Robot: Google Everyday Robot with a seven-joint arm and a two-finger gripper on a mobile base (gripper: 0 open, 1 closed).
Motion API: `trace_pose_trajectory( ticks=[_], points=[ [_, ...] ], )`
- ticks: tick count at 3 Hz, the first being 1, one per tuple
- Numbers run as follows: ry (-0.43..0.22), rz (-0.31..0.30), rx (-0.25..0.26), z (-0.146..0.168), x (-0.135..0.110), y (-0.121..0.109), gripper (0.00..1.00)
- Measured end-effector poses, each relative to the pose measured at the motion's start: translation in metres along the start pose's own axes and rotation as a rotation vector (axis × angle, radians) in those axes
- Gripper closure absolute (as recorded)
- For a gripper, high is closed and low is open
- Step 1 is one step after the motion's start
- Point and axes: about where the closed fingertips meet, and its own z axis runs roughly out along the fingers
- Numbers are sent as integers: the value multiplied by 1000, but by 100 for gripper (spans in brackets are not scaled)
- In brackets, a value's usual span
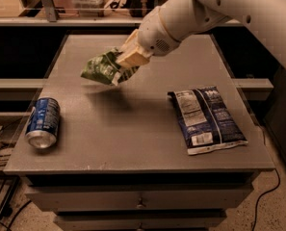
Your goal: Move green jalapeno chip bag near pepsi can
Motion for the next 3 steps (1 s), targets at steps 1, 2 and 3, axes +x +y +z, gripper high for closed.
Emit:
trace_pose_trajectory(
  ticks=[1, 2, 3],
  points=[
    [-55, -65, -99, 29, -25, 41, 82],
    [-88, -76, -151, 49, -32, 69, 59],
    [-114, -65, -173, 65, -31, 85, 35]
  ],
)
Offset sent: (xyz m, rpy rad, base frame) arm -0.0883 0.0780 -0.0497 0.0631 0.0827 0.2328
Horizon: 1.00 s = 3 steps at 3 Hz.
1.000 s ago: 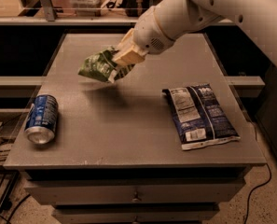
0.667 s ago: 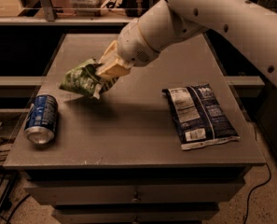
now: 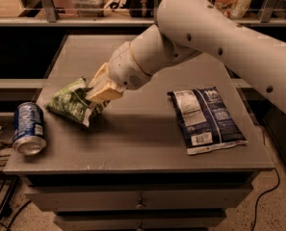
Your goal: Move green jalapeno chip bag near pepsi can
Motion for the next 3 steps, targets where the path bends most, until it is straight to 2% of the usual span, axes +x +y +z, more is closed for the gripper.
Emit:
trace_pose_trajectory(
  ticks=[1, 2, 3],
  points=[
    [-22, 15, 2, 10, 3, 5, 13],
    [-23, 13, 0, 11, 2, 6, 0],
    [-23, 13, 0, 11, 2, 6, 0]
  ],
)
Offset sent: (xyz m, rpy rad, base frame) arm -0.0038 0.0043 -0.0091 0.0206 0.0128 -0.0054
